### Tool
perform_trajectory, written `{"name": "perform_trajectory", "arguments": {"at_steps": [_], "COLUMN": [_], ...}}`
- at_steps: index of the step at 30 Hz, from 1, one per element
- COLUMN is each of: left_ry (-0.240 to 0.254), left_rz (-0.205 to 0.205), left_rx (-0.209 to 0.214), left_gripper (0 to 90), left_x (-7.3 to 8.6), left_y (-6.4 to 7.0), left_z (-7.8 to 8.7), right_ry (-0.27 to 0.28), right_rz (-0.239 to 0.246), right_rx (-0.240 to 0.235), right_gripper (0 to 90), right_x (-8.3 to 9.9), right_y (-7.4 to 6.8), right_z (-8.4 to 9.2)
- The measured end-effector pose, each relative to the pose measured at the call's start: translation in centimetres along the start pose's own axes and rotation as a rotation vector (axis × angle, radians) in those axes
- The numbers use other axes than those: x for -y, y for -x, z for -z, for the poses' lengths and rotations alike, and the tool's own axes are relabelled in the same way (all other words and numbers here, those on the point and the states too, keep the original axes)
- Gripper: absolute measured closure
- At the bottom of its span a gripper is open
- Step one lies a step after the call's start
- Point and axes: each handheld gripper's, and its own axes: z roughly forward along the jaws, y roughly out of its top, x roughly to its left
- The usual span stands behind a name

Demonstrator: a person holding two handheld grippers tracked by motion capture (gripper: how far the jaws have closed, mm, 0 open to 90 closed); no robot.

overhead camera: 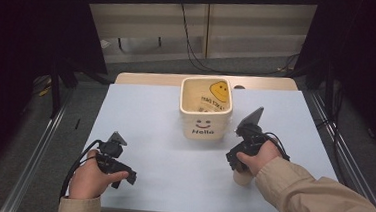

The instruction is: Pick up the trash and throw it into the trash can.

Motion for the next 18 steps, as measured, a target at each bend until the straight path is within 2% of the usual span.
{"name": "perform_trajectory", "arguments": {"at_steps": [4,8,13,18], "left_ry": [0.002,0.003,0.002,0.003], "left_rz": [0.004,0.000,0.000,0.005], "left_rx": [0.001,-0.002,-0.001,0.002], "left_gripper": [8.2,8.3,8.2,8.2], "left_x": [0.03,0.02,0.01,0.01], "left_y": [0.02,0.02,-0.03,0.04], "left_z": [0.07,0.05,0.06,0.06], "right_ry": [-0.013,-0.012,0.003,-0.003], "right_rz": [-0.007,-0.005,0.003,0.012], "right_rx": [0.003,-0.013,0.018,0.014], "right_gripper": [14.2,17.2,18.5,19.0], "right_x": [0.21,0.27,0.17,0.10], "right_y": [-0.06,-0.06,0.07,0.28], "right_z": [-0.35,-0.51,-0.18,0.38]}}
